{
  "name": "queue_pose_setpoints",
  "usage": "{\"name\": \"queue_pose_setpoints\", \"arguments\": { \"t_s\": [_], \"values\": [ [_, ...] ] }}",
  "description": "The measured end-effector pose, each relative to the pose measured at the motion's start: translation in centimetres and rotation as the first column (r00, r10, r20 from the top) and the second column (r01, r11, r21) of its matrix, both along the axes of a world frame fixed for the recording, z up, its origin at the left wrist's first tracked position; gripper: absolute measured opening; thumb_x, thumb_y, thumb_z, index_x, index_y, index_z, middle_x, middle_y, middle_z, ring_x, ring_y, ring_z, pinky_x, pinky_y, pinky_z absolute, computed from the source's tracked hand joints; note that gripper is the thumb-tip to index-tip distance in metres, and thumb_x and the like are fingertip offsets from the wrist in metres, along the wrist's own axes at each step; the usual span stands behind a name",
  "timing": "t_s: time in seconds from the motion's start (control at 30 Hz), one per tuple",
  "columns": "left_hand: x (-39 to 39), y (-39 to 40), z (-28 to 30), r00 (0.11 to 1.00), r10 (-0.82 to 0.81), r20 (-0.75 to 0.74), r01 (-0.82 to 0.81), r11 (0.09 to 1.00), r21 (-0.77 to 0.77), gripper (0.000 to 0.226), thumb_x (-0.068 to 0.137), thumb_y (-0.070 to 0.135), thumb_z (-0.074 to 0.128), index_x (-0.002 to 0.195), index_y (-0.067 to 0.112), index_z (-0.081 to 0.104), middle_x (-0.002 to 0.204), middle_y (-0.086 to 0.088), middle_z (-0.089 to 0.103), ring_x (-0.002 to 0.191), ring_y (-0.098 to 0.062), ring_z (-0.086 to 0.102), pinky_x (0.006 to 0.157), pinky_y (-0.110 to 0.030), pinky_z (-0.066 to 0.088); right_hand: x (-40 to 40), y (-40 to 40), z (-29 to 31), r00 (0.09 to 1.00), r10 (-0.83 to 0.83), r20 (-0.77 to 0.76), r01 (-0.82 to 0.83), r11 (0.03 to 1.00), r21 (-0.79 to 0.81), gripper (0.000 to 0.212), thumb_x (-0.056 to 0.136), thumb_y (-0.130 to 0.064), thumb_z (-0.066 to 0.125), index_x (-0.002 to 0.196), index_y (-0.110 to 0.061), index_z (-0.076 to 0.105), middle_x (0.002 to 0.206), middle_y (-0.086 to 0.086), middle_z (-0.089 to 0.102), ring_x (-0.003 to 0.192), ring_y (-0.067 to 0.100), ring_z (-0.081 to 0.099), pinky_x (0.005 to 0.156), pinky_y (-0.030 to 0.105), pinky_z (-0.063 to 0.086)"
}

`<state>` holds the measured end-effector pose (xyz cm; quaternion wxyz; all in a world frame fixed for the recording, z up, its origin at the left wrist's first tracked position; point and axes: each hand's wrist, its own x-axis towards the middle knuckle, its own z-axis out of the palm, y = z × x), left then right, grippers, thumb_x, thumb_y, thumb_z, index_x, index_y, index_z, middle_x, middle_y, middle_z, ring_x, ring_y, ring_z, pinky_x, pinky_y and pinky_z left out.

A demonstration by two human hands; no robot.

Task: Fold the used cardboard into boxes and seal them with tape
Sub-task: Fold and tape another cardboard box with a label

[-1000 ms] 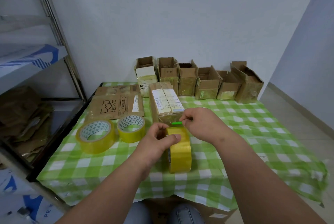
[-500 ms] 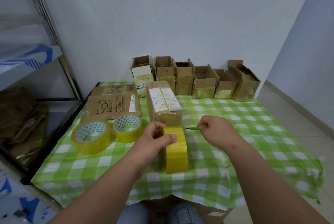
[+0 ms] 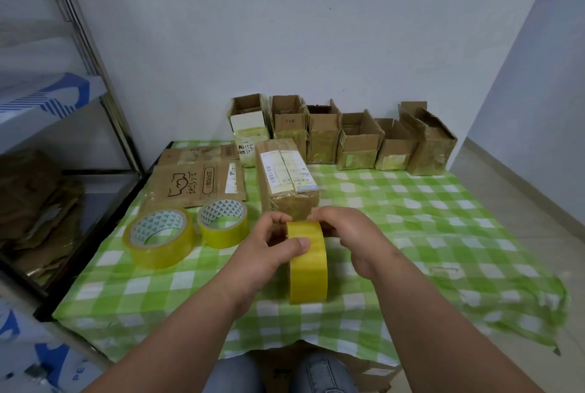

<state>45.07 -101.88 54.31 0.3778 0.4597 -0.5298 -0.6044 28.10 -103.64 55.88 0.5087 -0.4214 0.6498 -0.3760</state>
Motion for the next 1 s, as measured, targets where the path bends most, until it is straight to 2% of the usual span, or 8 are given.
{"name": "queue_pose_setpoints", "arguments": {
  "t_s": [0.07,0.17,0.3,0.43,0.6,0.77,0.9,1.0],
  "values": [
    [0.1,0.1,-0.1,1.0,-0.007,0.004,0.007,1.0,-0.01,0.032,0.086,0.018,0.072,0.112,0.026,0.055,0.109,-0.004,0.069,0.084,-0.007,0.067,0.064,-0.016,0.049,0.8,0.0,0.1,0.999,0.009,0.038,-0.01,0.999,0.035,0.012,0.084,-0.03,0.069,0.088,-0.019,0.073,0.092,-0.002,0.071,0.094,0.019,0.062,0.074,0.036,0.038],
    [0.3,0.2,-0.2,1.0,-0.02,0.007,0.02,0.999,-0.027,0.036,0.084,0.018,0.075,0.113,0.025,0.054,0.109,-0.003,0.069,0.082,-0.004,0.067,0.063,-0.015,0.049,1.6,-0.2,0.4,0.991,-0.047,0.125,0.042,0.998,0.045,0.003,0.077,-0.018,0.069,0.077,-0.015,0.07,0.077,0.001,0.067,0.08,0.021,0.059,0.077,0.036,0.041],
    [0.5,0.4,-0.1,0.999,-0.044,0.026,0.045,0.998,-0.039,0.052,0.067,0.033,0.076,0.114,0.03,0.054,0.114,0.001,0.067,0.094,-0.008,0.067,0.07,-0.019,0.05,2.4,-0.4,1.3,0.996,-0.06,0.066,0.06,0.998,0.002,0.005,0.081,-0.005,0.064,0.084,-0.008,0.065,0.079,0.007,0.059,0.074,0.02,0.053,0.063,0.031,0.04],
    [0.7,0.3,-0.3,0.999,-0.03,0.024,0.031,0.999,-0.028,0.069,0.06,0.04,0.08,0.121,0.03,0.049,0.12,0.005,0.065,0.109,-0.007,0.062,0.078,-0.018,0.05,2.8,-0.6,1.5,0.998,-0.024,-0.065,0.021,0.999,-0.05,0.008,0.084,-0.003,0.062,0.079,-0.009,0.065,0.085,0.012,0.065,0.082,0.027,0.06,0.08,0.043,0.053],
    [0.9,0.1,-0.7,0.995,-0.051,0.088,0.055,0.998,-0.042,0.083,0.056,0.054,0.079,0.13,0.029,0.052,0.123,0.007,0.066,0.118,-0.01,0.06,0.106,-0.041,0.046,3.1,0.1,1.1,0.949,-0.005,-0.315,-0.065,0.975,-0.213,0.017,0.093,-0.014,0.056,0.079,-0.021,0.061,0.089,-0.001,0.066,0.088,0.022,0.062,0.086,0.043,0.051],
    [1.1,-0.2,-0.7,0.992,-0.068,0.103,0.073,0.996,-0.044,0.079,0.056,0.056,0.078,0.127,0.03,0.055,0.121,0.004,0.067,0.113,-0.011,0.062,0.102,-0.036,0.049,3.3,1.6,0.5,0.764,-0.206,-0.612,-0.213,0.814,-0.54,0.02,0.096,-0.014,0.051,0.082,-0.028,0.052,0.092,-0.011,0.056,0.094,0.01,0.05,0.097,0.03,0.024],
    [1.2,-0.4,0.5,0.969,-0.119,0.217,0.128,0.991,-0.029,0.083,0.059,0.061,0.083,0.132,0.035,0.052,0.126,0.013,0.061,0.118,-0.006,0.057,0.098,-0.029,0.047,2.6,2.0,-0.2,0.894,-0.203,-0.401,-0.084,0.801,-0.592,0.024,0.098,-0.015,0.053,0.079,-0.03,0.053,0.084,-0.013,0.062,0.088,0.009,0.058,0.088,0.032,0.038],
    [1.4,-1.4,2.4,0.944,0.176,0.278,-0.12,0.971,-0.208,0.039,0.081,0.058,0.069,0.111,0.034,0.062,0.107,0.009,0.067,0.1,-0.011,0.063,0.085,-0.031,0.05,1.7,1.8,0.3,0.954,-0.1,-0.282,-0.055,0.868,-0.494,0.021,0.101,-0.017,0.049,0.084,-0.028,0.055,0.083,-0.009,0.07,0.085,0.007,0.063,0.073,0.027,0.046]
  ]
}}
